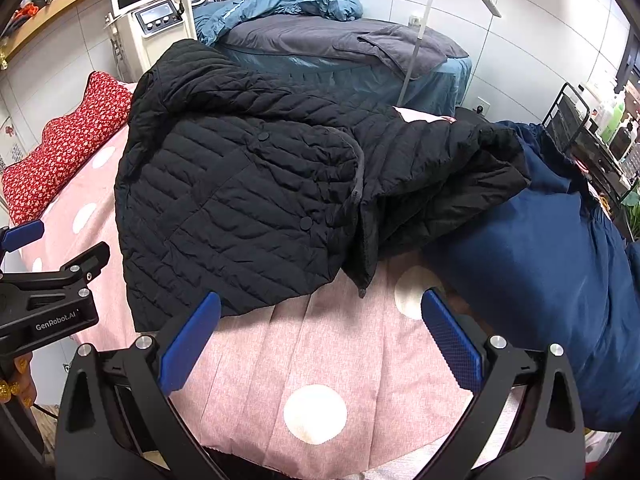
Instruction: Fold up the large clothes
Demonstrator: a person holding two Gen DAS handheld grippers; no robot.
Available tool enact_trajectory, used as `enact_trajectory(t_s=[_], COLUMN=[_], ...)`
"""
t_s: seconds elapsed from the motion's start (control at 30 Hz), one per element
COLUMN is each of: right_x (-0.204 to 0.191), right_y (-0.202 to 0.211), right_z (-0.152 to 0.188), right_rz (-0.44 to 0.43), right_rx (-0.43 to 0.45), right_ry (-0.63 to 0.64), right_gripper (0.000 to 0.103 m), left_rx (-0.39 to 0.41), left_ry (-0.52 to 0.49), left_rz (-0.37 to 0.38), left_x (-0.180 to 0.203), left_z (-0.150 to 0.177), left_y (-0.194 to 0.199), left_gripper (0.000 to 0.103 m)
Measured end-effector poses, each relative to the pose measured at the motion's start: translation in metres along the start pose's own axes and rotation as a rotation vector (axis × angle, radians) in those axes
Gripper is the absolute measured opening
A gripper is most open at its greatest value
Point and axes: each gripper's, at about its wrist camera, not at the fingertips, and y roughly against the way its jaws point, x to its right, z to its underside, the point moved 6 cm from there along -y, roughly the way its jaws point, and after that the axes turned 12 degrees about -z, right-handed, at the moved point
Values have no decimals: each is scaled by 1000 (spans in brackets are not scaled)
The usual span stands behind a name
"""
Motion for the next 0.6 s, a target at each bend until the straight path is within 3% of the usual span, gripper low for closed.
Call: enact_trajectory(t_s=[0.6], right_x=[0], right_y=[-1], right_z=[2], right_rz=[1], right_rx=[-1], right_ry=[1], right_gripper=[99], left_rx=[-2], left_ry=[-6], left_rz=[-22], left_x=[-4], left_z=[1], left_y=[-3], left_gripper=[97])
